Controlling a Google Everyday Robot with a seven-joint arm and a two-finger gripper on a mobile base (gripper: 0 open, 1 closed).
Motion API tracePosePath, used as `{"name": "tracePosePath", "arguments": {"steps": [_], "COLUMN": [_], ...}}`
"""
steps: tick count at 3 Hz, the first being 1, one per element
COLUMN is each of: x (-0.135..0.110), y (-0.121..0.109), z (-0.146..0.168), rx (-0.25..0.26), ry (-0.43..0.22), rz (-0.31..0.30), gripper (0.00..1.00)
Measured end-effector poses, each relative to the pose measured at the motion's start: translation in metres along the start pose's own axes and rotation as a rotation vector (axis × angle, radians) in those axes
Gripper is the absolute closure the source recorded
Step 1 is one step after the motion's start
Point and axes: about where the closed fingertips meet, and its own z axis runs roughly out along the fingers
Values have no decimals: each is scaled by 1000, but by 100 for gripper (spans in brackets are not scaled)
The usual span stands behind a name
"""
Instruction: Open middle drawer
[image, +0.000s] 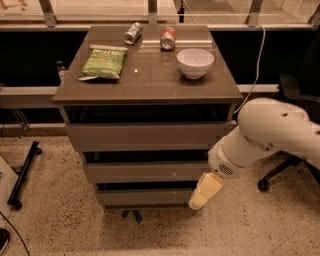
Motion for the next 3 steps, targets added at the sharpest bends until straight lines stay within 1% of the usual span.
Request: {"name": "tracePosePath", "arguments": {"steps": [1,2,3], "x": [2,9,28], "y": [-12,-31,-85], "z": [37,67,122], "rx": [36,69,77], "ry": [2,2,-9], "rz": [41,68,122], "gripper": [0,0,0]}}
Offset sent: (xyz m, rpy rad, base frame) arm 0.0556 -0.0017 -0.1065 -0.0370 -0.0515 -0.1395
